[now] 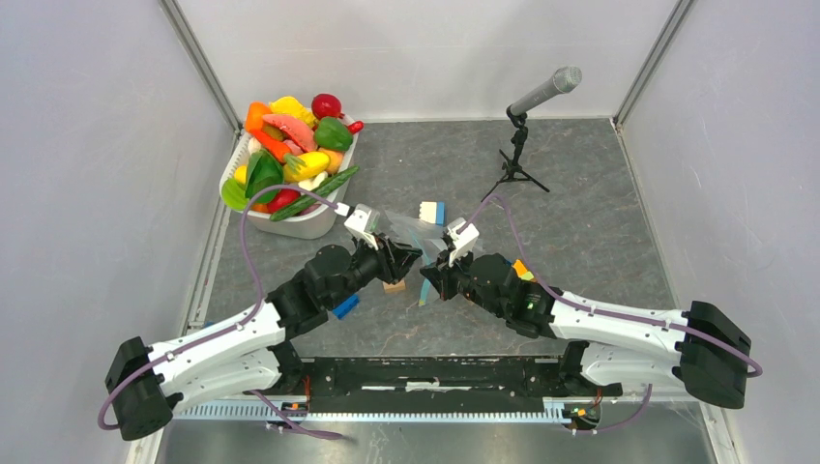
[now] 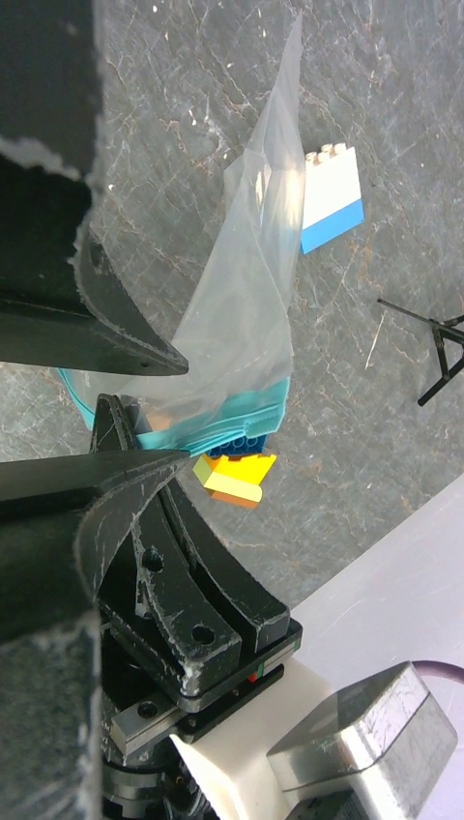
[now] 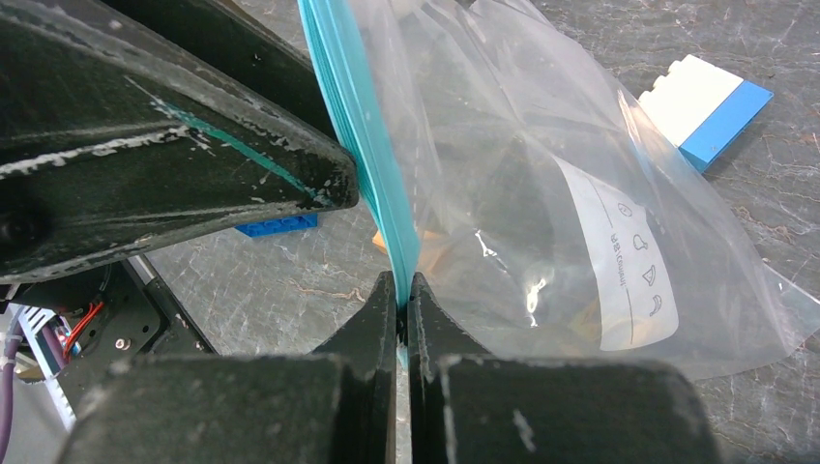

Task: Place the food in the zip-top bag and seal the zipper
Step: Open the zipper of the food storage bag.

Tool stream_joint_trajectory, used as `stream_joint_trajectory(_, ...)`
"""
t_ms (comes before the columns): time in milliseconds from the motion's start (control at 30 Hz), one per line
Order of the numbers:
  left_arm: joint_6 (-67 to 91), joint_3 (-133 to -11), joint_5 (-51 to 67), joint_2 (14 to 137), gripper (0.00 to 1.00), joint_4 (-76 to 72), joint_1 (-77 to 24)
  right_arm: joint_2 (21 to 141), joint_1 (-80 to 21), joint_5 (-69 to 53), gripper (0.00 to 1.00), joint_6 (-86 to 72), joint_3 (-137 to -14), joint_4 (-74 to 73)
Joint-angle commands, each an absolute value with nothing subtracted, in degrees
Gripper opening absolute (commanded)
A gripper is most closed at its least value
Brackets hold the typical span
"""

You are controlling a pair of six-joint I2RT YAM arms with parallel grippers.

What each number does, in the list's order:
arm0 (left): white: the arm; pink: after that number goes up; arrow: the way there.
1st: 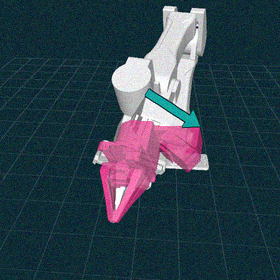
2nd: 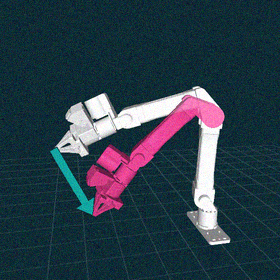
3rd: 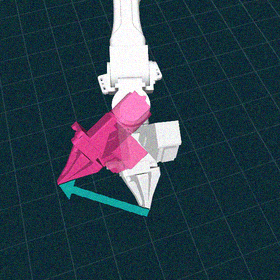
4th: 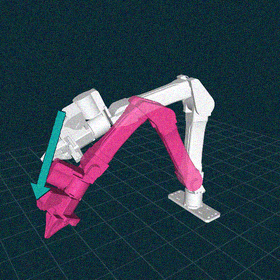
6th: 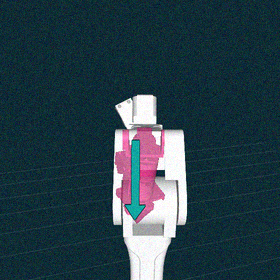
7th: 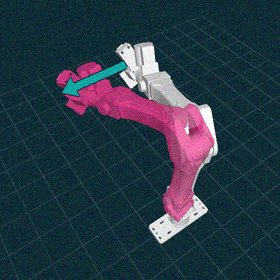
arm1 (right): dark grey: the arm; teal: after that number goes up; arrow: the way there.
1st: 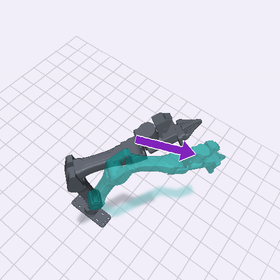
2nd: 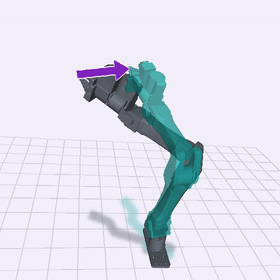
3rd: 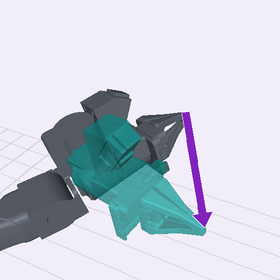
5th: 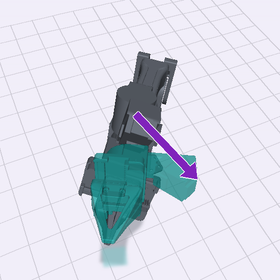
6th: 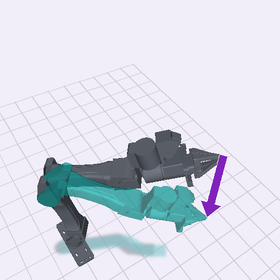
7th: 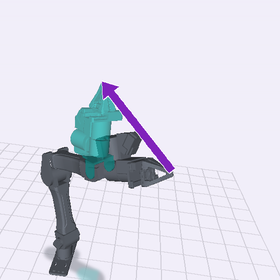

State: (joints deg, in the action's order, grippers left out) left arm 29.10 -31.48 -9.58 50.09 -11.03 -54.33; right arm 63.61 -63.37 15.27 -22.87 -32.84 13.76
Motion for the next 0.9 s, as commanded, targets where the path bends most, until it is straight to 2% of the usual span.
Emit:
stream_joint_trajectory(0, 30.37, -31.63, -12.07, 50.68, 0.4, -13.7, -53.93, 63.31, -63.59, 15.0, 0.0, -22.6, -33.07, 16.52)
stream_joint_trajectory(300, 30.25, -32.6, -11.96, 51.67, 0.42, -14.33, -53.94, 63.2, -63.64, 14.32, 0.0, -22.31, -32.53, 16.71)
stream_joint_trajectory(433, 30.5, -32.32, -12.46, 51.85, 0.39, -14.11, -53.96, 63.03, -63.63, 14.12, 0.0, -22.07, -32.43, 16.9)
stream_joint_trajectory(867, 30.57, -33.51, -15.66, 52.6, 0.38, -12.11, -53.95, 62.51, -63.98, 13.51, 0.0, -17.7, -32.11, 17.19)
